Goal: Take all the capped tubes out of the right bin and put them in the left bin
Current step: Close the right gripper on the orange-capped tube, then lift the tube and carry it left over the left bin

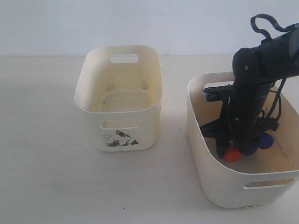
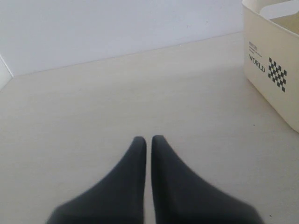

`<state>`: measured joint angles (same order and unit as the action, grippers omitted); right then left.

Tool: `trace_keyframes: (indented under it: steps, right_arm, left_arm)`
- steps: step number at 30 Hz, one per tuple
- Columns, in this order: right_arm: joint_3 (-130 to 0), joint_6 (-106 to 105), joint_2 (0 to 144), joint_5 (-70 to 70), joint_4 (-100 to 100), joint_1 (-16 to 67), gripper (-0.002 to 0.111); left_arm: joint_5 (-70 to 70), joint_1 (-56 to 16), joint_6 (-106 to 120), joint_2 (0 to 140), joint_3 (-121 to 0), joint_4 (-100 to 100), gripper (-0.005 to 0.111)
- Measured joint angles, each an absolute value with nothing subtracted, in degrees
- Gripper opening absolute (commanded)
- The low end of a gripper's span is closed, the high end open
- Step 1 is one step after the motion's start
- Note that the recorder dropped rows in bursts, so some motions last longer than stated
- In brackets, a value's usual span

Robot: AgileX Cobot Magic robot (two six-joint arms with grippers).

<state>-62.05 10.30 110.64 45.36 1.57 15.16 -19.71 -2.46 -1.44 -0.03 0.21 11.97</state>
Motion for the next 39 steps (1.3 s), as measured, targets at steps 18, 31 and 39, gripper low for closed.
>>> trace_keyframes:
  steps: [18,31,39]
  right_arm:
    - [-64.6,9.4,84.5,51.7,5.0,15.3,0.000]
    - [-64.6,-12.9,86.4,23.7,29.2,27.9,0.000]
    - [-64.6,-13.3,95.3,17.0,29.8,29.7,0.000]
  left_arm:
    - [-19.7,-2.5,-1.4,0.0,0.2,12.0,0.004]
    - [-19.7,-2.5,-1.4,0.0,0.2,12.0,0.004]
    - [-19.7,-2.5,-1.4,0.0,0.2,12.0,0.004]
